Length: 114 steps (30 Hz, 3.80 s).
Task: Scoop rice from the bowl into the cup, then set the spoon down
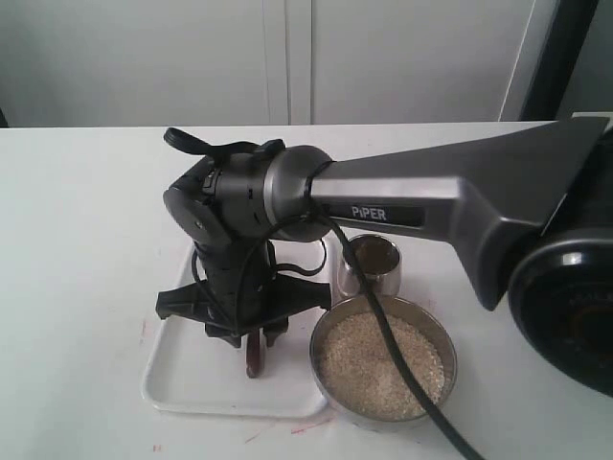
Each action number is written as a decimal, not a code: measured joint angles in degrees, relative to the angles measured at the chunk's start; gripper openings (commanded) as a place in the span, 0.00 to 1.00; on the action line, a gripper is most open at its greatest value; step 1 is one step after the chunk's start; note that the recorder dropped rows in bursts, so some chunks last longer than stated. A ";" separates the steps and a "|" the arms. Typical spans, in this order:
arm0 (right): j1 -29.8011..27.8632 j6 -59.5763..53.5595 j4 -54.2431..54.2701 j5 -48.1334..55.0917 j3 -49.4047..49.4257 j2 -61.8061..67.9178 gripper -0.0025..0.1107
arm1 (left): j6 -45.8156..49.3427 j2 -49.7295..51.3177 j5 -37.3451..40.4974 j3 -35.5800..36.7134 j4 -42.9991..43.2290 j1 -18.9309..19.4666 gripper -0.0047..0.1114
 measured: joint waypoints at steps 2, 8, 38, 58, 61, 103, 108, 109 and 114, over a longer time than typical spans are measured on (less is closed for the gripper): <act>0.00 -0.13 0.12 0.00 0.00 0.00 0.35 | 0.00 0.00 0.00 0.00 0.00 0.00 0.16; 0.00 -0.13 2.49 0.00 0.00 0.00 0.35 | 0.00 0.00 0.00 0.00 0.00 0.00 0.16; 0.00 -45.22 4.56 11.74 5.70 -35.66 0.02 | 0.00 0.00 0.00 0.00 0.00 0.00 0.16; 0.00 -49.56 12.87 12.18 33.71 -77.29 0.02 | 0.00 0.00 0.00 0.00 0.00 0.00 0.16; 0.00 -49.56 16.01 12.18 36.00 -85.24 0.02 | 0.00 0.00 0.00 0.00 0.00 0.00 0.16; -9.44 -51.25 6.44 -27.67 61.57 -104.47 0.02 | 0.00 0.00 0.00 0.00 0.00 0.00 0.16; -17.15 -51.35 7.29 -36.27 69.31 -107.67 0.02 | 0.00 0.00 0.00 0.00 0.00 0.00 0.16; -18.87 -51.35 7.65 -37.51 70.86 -108.61 0.02 | 0.00 0.00 0.00 0.00 0.00 0.00 0.16; -28.69 -51.35 8.89 -41.56 78.11 -115.23 0.02 | 0.00 0.00 0.00 0.00 0.00 0.00 0.16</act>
